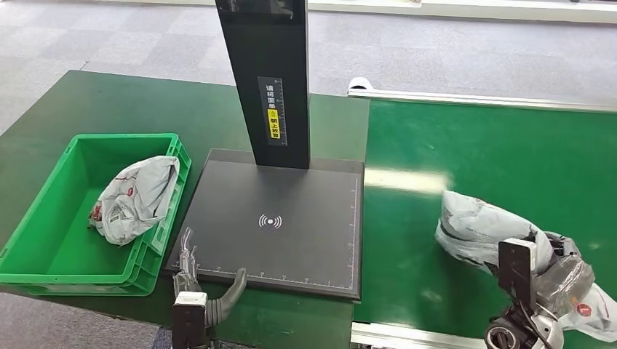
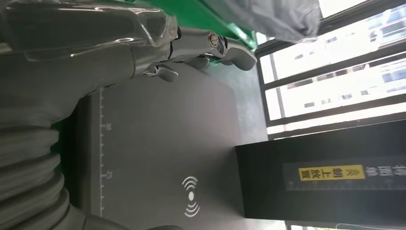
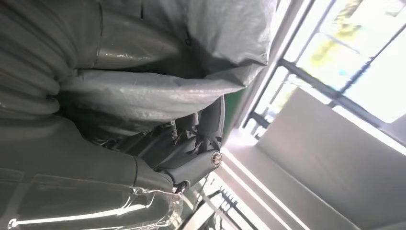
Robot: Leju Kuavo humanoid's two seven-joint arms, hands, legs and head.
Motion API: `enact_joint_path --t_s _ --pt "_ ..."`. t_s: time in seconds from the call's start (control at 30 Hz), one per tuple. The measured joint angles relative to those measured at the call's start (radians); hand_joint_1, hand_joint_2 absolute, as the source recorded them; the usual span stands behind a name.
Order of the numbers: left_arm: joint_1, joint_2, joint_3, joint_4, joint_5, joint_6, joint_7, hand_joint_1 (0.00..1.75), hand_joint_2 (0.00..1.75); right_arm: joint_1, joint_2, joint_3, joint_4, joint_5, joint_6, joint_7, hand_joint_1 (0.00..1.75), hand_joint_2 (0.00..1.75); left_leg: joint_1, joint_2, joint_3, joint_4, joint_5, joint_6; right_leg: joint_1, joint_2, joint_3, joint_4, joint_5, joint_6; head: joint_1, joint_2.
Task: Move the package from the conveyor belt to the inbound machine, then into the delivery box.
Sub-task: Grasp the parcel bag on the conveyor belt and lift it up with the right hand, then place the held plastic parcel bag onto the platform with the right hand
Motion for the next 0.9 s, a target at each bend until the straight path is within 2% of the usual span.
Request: enact_joint_path --t_s 0.1,0.23,0.33,0.53,0.63,0.73,0.8,0.9 --pt "0.001 0.006 0.021 -0.030 -0.042 0.000 0.000 0.00 1.75 -0.003 0.029 0.051 -0.058 -0.068 0.058 -0.041 1.75 1.75 0.000 0.001 0.000 0.000 0.000 0.000 0.001 0.000 0.001 0.000 0.000 0.000 0.000 0.000" --pt "-0.006 0.027 0.040 -0.072 -0.065 0.001 0.000 0.00 1.75 -0.033 0.065 0.146 -0.084 -0.126 0.194 -0.030 1.75 1.75 0.000 0.000 0.001 0.000 0.002 -0.001 0.001 0.000 0.001 0.000 0.000 0.000 0.000 0.000" --pt "-0.010 0.038 0.046 -0.088 -0.066 0.001 0.000 0.00 1.75 -0.050 0.084 0.192 -0.089 -0.138 0.214 -0.026 1.75 1.75 0.000 -0.001 0.001 0.000 0.002 -0.001 0.001 -0.002 0.001 0.000 0.000 0.000 0.000 0.000" --pt "-0.013 0.051 0.052 -0.104 -0.074 0.001 0.000 0.00 1.75 -0.065 0.098 0.224 -0.093 -0.155 0.245 -0.023 1.75 1.75 0.000 -0.001 -0.001 0.000 0.002 -0.001 0.000 -0.002 0.000 0.000 0.000 0.000 0.000 0.000" --pt "-0.029 0.058 0.052 -0.111 -0.096 0.001 0.000 0.00 1.75 -0.084 0.102 0.250 -0.083 -0.220 0.423 0.008 1.75 1.75 0.000 0.000 -0.001 0.000 0.002 -0.001 0.001 0.000 0.000 0.000 0.000 0.000 0.000 0.000" --pt "-0.084 0.069 0.050 -0.106 -0.093 0.001 0.000 0.00 1.75 -0.133 0.116 0.318 -0.016 -0.267 0.604 0.047 1.75 1.75 0.001 0.001 0.000 0.000 0.003 -0.002 0.001 0.000 0.000 0.000 0.001 -0.001 0.000 0.000" --pt "-0.127 0.074 0.049 -0.092 -0.099 0.001 0.000 0.00 1.75 -0.171 0.133 0.376 0.057 -0.282 0.647 0.055 1.75 1.75 0.002 0.000 0.001 0.000 0.004 -0.003 0.003 0.000 0.000 0.001 0.002 -0.002 0.000 0.000" --pt "-0.167 0.076 0.055 -0.071 -0.124 0.001 0.000 0.00 1.75 -0.215 0.168 0.464 0.170 -0.298 0.659 0.057 1.75 1.75 0.003 0.000 0.001 0.000 0.005 -0.004 0.004 0.000 0.000 0.001 0.002 -0.003 0.000 0.000"
